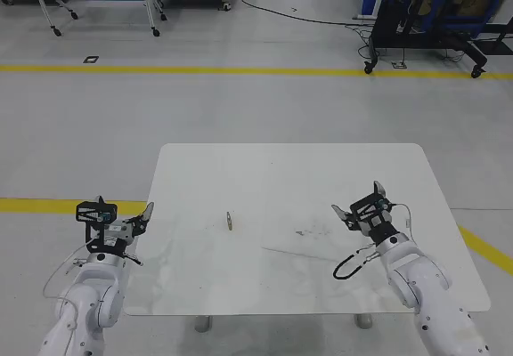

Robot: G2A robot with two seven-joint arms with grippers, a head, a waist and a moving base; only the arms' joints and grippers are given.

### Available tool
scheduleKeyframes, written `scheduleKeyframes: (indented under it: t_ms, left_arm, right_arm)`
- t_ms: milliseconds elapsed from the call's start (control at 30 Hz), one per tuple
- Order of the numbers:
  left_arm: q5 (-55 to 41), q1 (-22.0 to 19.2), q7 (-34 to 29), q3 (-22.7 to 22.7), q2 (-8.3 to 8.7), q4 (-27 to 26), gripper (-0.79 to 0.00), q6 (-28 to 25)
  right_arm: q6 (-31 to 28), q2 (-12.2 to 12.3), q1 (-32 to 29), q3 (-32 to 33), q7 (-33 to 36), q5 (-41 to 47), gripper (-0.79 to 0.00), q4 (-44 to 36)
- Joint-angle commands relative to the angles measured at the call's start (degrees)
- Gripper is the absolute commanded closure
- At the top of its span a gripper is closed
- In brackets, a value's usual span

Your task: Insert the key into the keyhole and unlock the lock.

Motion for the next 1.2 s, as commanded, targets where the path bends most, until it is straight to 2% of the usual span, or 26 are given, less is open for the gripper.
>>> scheduleKeyframes:
  t_ms: [0,133,500,600,667,700,767,800,867,900,1100,1167]
  left_arm:
    - [0.0,0.0,0.0,0.0,0.0,0.0,-0.785,0.0]
    - [0.0,0.0,0.0,0.0,0.0,0.0,-0.785,0.0]
    - [0.0,0.0,0.0,0.0,0.0,0.0,-0.785,0.0]
    - [0.0,0.0,0.0,0.0,0.0,0.0,-0.785,0.0]
    - [0.0,0.0,0.0,0.0,0.0,0.0,-0.785,0.0]
    - [0.0,0.0,0.0,0.0,0.0,0.0,-0.785,0.0]
    - [0.0,0.0,0.0,0.0,0.0,0.0,-0.785,0.0]
    - [0.0,0.0,0.0,0.0,0.0,0.0,-0.785,0.0]
    - [0.0,0.0,0.0,0.0,0.0,0.0,-0.785,0.0]
    - [0.0,0.0,0.0,0.0,0.0,0.0,-0.785,0.0]
    - [0.0,0.0,0.0,0.0,0.0,0.0,-0.785,0.0]
    - [0.0,0.0,0.0,0.0,0.0,0.0,-0.785,0.0]
  right_arm:
    - [-5.35,-0.05,1.79,-2.74,0.75,-0.34,-0.785,1.53]
    - [-12.58,-0.3,5.5,-6.2,3.21,2.67,-0.785,5.24]
    - [-13.93,-0.28,6.39,-6.38,4.2,3.19,-0.785,6.29]
    - [-28.06,0.09,11.14,-6.97,7.28,8.99,-0.785,12.35]
    - [-40.02,0.33,16.12,-8.43,12.2,13.05,-0.785,18.51]
    - [-43.62,0.4,18.86,-8.79,14.14,14.54,-0.785,21.6]
    - [-44.88,0.33,22.77,-11.18,17.4,15.71,-0.785,25.36]
    - [-44.88,0.32,24.13,-12.7,18.01,16.09,-0.708,26.2]
    - [-44.88,0.53,26.44,-15.06,18.3,15.83,-0.493,27.88]
    - [-44.88,0.66,27.44,-15.92,18.09,15.06,-0.446,28.64]
    - [-44.82,0.78,31.07,-19.39,13.8,7.47,-0.296,30.98]
    - [-44.44,0.79,31.53,-20.21,11.77,5.0,-0.209,31.48]
